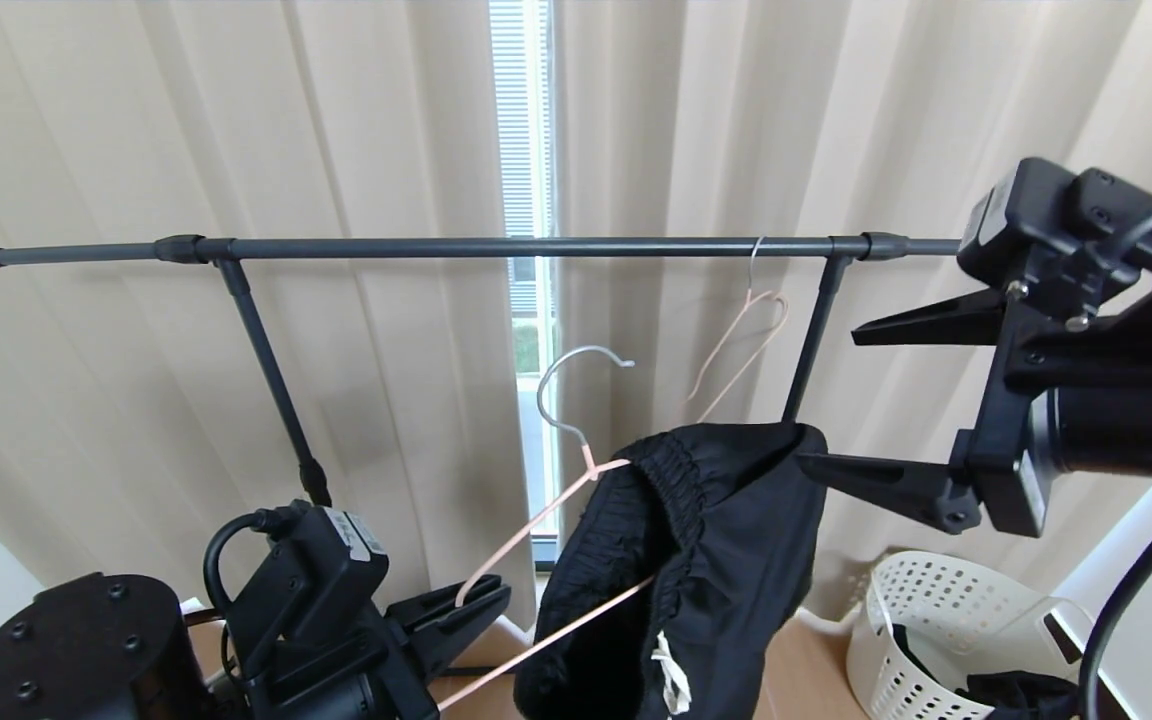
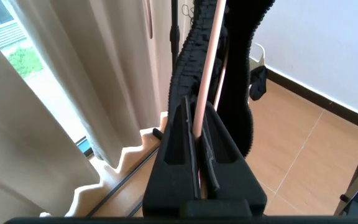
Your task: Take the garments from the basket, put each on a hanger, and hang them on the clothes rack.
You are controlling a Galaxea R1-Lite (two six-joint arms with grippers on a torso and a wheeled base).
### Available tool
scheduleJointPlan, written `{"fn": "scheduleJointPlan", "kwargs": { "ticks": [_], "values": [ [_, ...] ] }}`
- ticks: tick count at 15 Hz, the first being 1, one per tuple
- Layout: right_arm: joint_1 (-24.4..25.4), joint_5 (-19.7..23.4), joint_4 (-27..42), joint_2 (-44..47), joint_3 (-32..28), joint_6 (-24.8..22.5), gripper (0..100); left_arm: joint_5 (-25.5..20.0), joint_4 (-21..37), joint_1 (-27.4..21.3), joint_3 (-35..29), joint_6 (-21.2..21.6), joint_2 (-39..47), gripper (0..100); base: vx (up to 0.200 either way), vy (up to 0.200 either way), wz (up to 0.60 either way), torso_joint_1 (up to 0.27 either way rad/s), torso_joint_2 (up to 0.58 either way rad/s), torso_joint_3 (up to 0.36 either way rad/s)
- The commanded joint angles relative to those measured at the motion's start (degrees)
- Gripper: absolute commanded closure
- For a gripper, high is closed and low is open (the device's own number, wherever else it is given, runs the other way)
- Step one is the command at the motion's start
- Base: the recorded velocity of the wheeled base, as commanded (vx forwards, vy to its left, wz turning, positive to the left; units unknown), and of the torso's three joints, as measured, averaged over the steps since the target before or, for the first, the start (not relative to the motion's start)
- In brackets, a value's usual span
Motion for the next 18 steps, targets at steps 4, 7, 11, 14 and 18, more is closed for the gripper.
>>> {"fn": "scheduleJointPlan", "kwargs": {
  "ticks": [4,7,11,14,18],
  "values": [
    [-9.5,12.6,32.2,17.4,-30.7,-14.6,0,-1.8,-0.5,-0.4,1.2,1.3,-0.2,100,0.000,0.000,0.00,0.000,0.00,0.000],
    [-13.6,19.1,39.3,21.4,-33.4,-31.5,0,-3.9,-2.1,-0.4,2.3,2.5,-0.3,100,0.000,0.000,0.00,0.000,0.00,0.000],
    [-13.0,26.0,38.7,24.2,-32.9,-33.0,0,-4.4,-2.6,-1.7,2.9,3.2,-0.3,100,0.000,0.000,0.00,0.000,0.00,0.000],
    [-10.5,26.1,38.5,26.1,-32.4,-31.8,0,-4.3,-3.4,-1.8,2.9,3.2,-0.3,100,0.000,0.000,0.00,0.000,0.00,0.000],
    [-7.9,25.9,38.4,28.2,-32.5,-30.3,0,-4.3,-4.2,-1.8,3.0,3.2,-0.3,100,0.000,0.000,0.00,0.000,0.00,0.000]
  ]
}}
